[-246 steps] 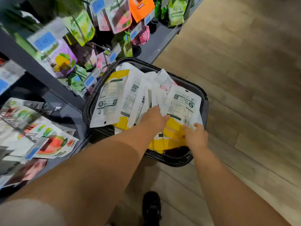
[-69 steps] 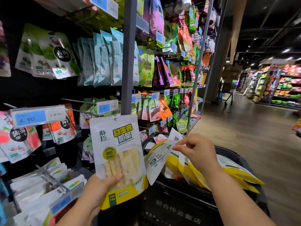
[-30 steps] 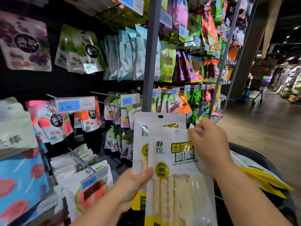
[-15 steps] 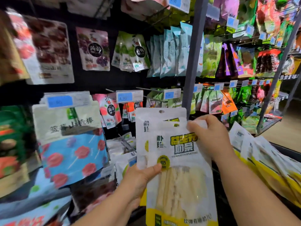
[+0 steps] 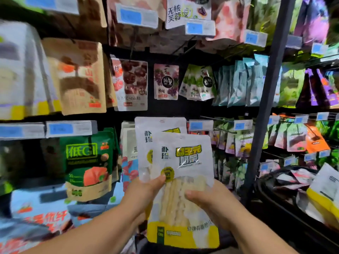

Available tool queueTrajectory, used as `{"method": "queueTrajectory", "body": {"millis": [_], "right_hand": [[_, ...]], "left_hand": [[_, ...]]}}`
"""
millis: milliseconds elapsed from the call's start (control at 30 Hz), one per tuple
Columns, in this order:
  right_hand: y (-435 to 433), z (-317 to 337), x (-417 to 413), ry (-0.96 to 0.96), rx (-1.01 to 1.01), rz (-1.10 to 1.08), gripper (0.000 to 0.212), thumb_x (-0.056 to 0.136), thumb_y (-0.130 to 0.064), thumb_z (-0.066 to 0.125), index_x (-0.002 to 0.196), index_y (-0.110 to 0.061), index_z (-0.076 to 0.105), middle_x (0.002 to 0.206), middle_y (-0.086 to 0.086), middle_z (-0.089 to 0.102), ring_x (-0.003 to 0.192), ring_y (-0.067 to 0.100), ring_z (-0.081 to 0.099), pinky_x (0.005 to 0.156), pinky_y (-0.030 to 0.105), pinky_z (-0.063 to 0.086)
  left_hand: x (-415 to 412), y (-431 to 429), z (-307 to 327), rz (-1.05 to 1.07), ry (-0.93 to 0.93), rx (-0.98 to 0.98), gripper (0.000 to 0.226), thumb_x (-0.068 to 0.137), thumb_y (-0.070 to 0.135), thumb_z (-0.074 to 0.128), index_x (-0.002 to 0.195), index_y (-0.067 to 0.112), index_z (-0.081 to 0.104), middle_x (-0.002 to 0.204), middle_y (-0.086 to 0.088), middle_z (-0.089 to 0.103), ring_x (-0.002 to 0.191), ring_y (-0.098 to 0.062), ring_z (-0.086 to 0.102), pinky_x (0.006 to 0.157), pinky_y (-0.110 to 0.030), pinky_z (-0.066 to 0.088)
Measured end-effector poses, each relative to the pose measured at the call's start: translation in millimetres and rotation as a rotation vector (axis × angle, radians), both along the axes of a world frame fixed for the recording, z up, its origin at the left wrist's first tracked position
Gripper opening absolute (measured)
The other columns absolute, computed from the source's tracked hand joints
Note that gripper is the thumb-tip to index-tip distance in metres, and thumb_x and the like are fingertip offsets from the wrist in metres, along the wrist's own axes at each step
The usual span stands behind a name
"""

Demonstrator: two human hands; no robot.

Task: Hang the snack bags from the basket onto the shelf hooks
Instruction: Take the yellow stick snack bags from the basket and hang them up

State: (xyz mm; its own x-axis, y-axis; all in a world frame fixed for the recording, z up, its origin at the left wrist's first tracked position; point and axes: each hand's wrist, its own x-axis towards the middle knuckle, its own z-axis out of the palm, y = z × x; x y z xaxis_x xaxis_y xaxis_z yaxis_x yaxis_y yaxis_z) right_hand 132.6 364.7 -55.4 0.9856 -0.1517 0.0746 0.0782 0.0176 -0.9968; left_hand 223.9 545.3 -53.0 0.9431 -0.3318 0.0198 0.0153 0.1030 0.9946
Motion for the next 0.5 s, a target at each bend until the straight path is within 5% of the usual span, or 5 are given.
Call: {"method": "queueTrajectory", "body": {"millis": [133, 233, 300, 367, 500], "right_hand": [[34, -18, 9, -0.03, -0.016, -0.049, 0.064, 0.057, -0.016, 0.085, 0.119, -0.012, 0.068, 0.113, 0.012, 0.073, 0.107, 0.032, 0.069, 0.1, 0.056, 0.049], [55, -13, 14, -0.035, -0.054, -0.03, 0.055, 0.06, -0.007, 0.081, 0.113, -0.013, 0.07, 0.103, 0.005, 0.077, 0.098, 0.019, 0.072, 0.094, 0.043, 0.055], [62, -11, 20, -0.04, -0.119, -0.057, 0.038, 0.067, -0.002, 0.081, 0.102, -0.016, 0.072, 0.082, -0.007, 0.077, 0.076, 0.0, 0.071, 0.072, 0.017, 0.056], [69, -8, 25, -0.034, -0.119, -0.081, 0.028, 0.072, 0.005, 0.08, 0.091, -0.014, 0.07, 0.065, -0.009, 0.073, 0.056, -0.004, 0.066, 0.05, 0.009, 0.047], [84, -13, 37, -0.026, -0.103, -0.064, 0.035, 0.064, -0.003, 0.082, 0.097, -0.007, 0.07, 0.066, -0.007, 0.073, 0.057, 0.0, 0.068, 0.048, 0.011, 0.048]], "left_hand": [[3, 36, -6, -0.011, 0.005, -0.066, 0.06, 0.057, 0.035, 0.086, 0.109, 0.011, 0.07, 0.107, -0.009, 0.075, 0.104, -0.027, 0.07, 0.102, -0.048, 0.049], [10, 61, -10, -0.005, -0.025, -0.033, 0.068, 0.051, 0.038, 0.087, 0.11, 0.011, 0.068, 0.105, -0.01, 0.075, 0.103, -0.029, 0.07, 0.1, -0.052, 0.05], [9, 76, -10, 0.009, 0.005, -0.074, 0.062, 0.056, 0.027, 0.081, 0.114, 0.01, 0.066, 0.105, -0.009, 0.075, 0.102, -0.027, 0.07, 0.1, -0.048, 0.051], [14, 89, -14, -0.008, -0.007, -0.07, 0.062, 0.061, 0.023, 0.078, 0.12, 0.013, 0.064, 0.107, -0.007, 0.075, 0.104, -0.027, 0.07, 0.099, -0.049, 0.051], [26, 126, -21, 0.014, -0.045, -0.003, 0.04, 0.074, 0.011, 0.082, 0.111, 0.009, 0.068, 0.097, -0.005, 0.077, 0.082, -0.014, 0.074, 0.068, -0.025, 0.058]]}}
